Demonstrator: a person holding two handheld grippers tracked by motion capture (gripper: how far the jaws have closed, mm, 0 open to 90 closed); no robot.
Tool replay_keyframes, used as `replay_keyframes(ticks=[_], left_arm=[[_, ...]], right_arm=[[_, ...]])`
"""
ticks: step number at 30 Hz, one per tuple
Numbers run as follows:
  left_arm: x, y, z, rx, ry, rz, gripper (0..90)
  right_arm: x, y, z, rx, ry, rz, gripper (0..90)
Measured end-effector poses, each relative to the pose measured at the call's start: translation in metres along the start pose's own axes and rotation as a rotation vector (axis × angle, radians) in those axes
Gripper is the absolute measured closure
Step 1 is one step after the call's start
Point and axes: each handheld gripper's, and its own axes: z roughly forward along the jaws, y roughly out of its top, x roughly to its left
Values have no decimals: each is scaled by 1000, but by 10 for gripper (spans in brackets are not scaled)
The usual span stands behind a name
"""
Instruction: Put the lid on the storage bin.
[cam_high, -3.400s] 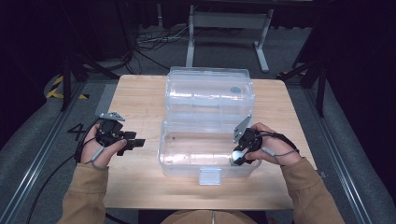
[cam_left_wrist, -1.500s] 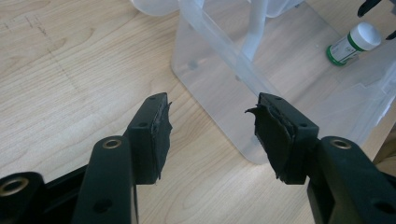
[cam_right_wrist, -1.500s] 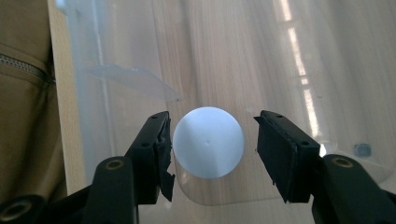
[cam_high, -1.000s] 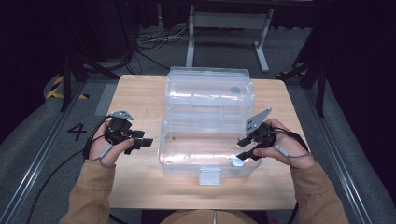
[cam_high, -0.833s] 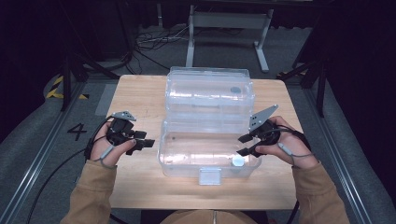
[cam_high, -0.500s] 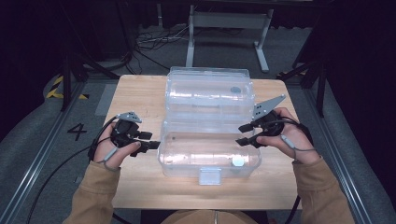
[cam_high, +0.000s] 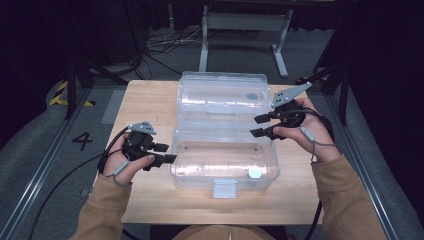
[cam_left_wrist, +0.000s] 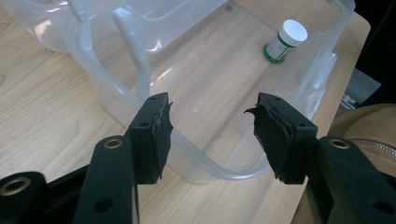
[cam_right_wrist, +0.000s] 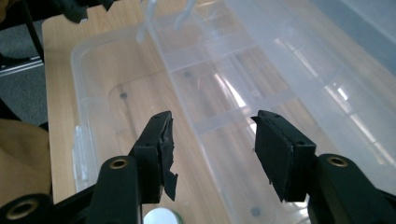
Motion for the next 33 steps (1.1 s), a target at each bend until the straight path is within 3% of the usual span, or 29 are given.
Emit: replay_keyframes(ticks=[18, 33], left_arm=[[-6, 3, 16, 32, -52, 32, 475], [-8, 3, 30, 38, -94, 55, 473]], right_arm=[[-37, 20, 14, -43, -54, 27, 483], [-54, 25, 45, 55, -13, 35, 591]])
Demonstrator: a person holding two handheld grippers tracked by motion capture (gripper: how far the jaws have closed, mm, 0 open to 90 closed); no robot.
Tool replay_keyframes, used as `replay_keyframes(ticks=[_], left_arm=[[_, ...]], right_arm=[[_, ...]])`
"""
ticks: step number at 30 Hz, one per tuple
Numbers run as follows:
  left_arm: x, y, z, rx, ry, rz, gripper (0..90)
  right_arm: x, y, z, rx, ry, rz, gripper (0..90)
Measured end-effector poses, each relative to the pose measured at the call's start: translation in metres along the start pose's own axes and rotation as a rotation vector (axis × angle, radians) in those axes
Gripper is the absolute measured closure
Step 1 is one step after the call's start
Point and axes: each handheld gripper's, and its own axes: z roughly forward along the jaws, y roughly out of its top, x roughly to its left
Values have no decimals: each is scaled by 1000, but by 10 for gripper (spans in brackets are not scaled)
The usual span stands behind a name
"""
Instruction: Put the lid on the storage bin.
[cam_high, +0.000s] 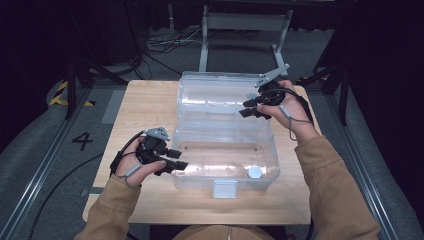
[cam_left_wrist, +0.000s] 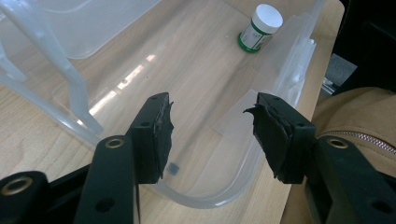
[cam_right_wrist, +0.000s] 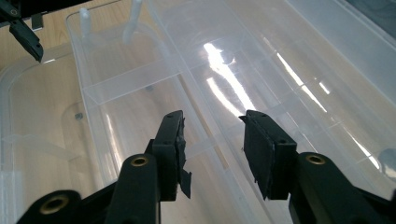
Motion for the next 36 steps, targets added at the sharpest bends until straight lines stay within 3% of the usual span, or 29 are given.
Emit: replay_keyframes(ticks=[17, 27, 36], left_arm=[[-7, 3, 22, 65, -52, 48, 509], [-11, 4, 24, 50, -80, 69, 520], [-16, 5, 30, 87, -113, 97, 534]], right_arm=[[-4, 1, 3, -3, 15, -7, 737], [-5, 1, 3, 0, 25, -7, 734], [-3, 3, 3, 10, 25, -13, 780]])
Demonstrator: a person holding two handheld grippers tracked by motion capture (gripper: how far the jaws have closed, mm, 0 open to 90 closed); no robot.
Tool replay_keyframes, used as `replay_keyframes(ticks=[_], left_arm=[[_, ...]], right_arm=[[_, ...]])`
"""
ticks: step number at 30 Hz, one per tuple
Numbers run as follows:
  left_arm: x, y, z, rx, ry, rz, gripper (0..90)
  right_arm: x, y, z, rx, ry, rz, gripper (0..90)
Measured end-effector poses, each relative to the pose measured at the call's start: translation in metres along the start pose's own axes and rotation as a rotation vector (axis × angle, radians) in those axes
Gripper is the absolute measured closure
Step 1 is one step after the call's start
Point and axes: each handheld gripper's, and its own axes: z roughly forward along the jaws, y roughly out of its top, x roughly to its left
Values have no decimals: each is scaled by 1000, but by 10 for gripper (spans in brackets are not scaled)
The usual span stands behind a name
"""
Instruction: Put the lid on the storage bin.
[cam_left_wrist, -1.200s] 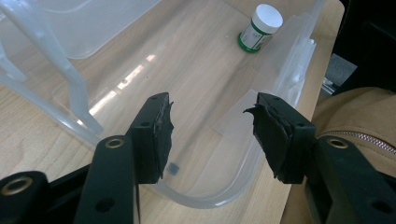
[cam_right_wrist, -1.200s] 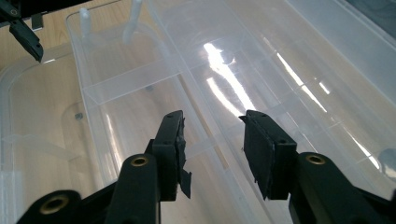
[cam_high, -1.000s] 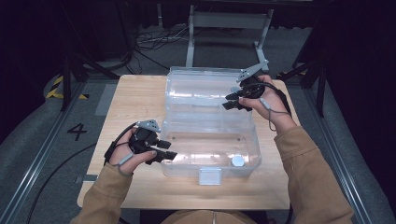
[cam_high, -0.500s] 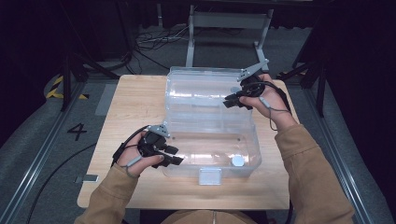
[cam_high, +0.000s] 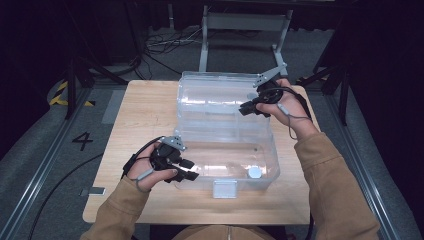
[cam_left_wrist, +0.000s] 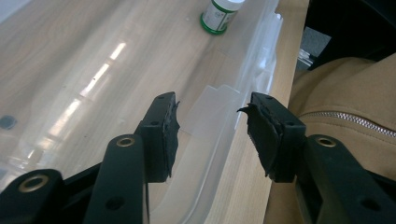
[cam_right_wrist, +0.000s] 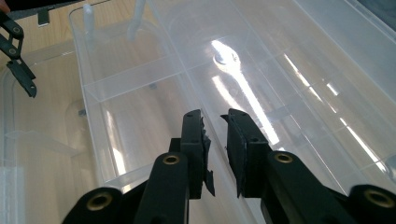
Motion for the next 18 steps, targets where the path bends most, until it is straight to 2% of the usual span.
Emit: replay_keyframes(ticks=[11, 15, 18], left_arm=[[-2, 1, 10, 61, -33, 18, 615], [-4, 1, 17, 101, -45, 29, 646], [-6, 2, 23, 128, -20, 48, 673]], right_arm=[[2, 0, 0, 1, 0, 2, 791], [2, 0, 0, 0, 3, 1, 793], [2, -1, 0, -4, 4, 6, 796]])
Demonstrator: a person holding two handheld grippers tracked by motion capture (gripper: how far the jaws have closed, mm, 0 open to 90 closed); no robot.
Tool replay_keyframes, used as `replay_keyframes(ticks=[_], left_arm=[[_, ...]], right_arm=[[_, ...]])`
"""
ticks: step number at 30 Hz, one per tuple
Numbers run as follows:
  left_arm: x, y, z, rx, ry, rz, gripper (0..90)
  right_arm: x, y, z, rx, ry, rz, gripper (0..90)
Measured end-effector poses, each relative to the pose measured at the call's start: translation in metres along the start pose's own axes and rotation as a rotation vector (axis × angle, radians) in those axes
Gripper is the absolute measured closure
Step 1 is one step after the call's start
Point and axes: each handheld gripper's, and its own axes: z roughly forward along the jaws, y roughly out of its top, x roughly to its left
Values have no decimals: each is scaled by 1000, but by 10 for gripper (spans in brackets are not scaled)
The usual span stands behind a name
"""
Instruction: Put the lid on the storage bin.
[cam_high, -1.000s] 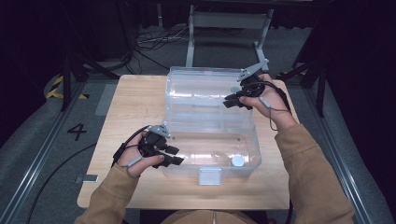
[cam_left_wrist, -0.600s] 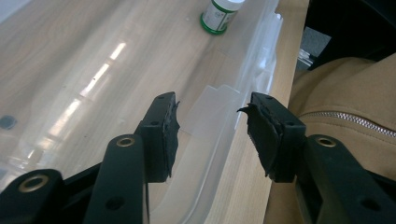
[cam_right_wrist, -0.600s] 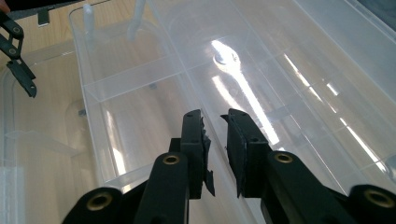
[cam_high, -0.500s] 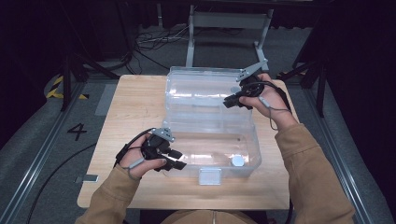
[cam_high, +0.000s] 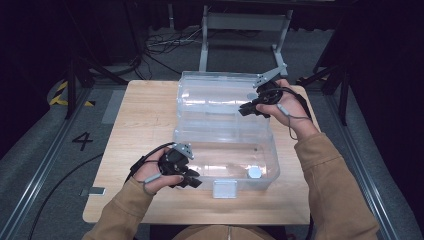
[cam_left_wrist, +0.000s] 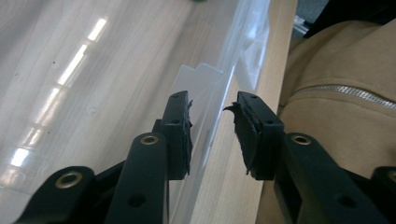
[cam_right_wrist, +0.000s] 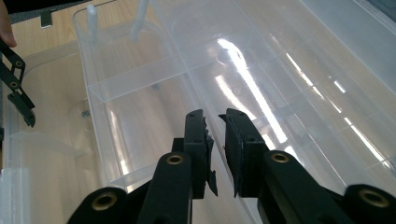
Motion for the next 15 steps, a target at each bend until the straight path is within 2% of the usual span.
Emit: replay_keyframes(ticks=[4, 9, 15], left_arm=[[-1, 0, 5, 18, 39, 13, 749], [-3, 0, 5, 24, 51, 28, 760], [-3, 0, 6, 26, 53, 31, 762]], right_arm=[[1, 0, -1, 1, 3, 4, 799], [1, -1, -1, -3, 12, 16, 810], [4, -1, -2, -1, 15, -7, 822]])
